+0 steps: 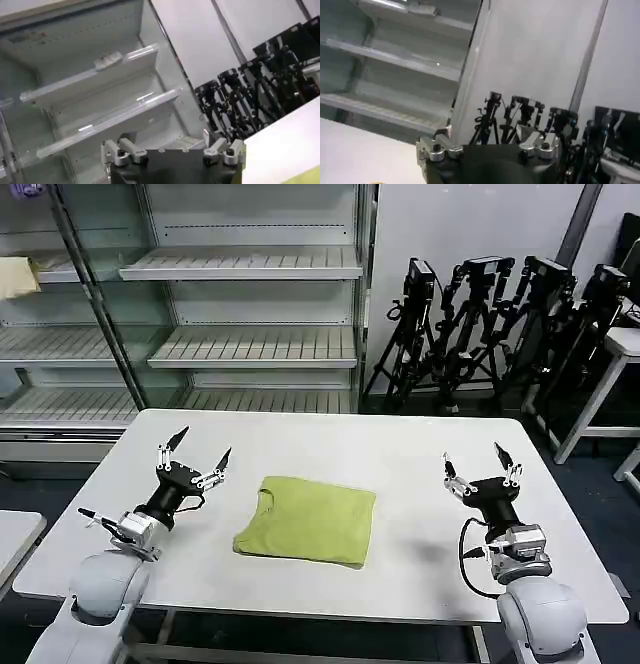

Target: Fold and organize the clothes.

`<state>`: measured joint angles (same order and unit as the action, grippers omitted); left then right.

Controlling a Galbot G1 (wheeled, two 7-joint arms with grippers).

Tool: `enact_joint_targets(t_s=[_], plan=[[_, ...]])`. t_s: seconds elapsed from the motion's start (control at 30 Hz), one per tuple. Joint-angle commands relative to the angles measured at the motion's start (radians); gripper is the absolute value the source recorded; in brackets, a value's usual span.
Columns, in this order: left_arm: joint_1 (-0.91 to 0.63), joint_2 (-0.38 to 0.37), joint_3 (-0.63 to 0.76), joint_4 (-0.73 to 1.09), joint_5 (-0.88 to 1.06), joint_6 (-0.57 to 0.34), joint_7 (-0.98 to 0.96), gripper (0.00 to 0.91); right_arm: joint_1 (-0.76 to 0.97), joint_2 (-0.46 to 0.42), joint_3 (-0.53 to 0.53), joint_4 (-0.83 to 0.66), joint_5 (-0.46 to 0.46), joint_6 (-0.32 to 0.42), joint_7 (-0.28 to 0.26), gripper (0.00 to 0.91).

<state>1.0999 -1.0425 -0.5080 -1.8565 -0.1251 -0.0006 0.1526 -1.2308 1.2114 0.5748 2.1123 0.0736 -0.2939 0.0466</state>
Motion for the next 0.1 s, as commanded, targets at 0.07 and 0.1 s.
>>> enact_joint_targets(t_s=[0.07,0.1], plan=[[0.014,0.014,-0.010,-0.026,0.041,-0.014,-0.014,0.907,-0.006,0.000,0.009,0.011,-0.041,0.017,0.000,0.907],[0.018,0.015,-0.011,-0.033,0.041,-0.013,-0.016,0.907,-0.008,0.000,0.010,0.015,-0.041,0.016,0.001,0.907]])
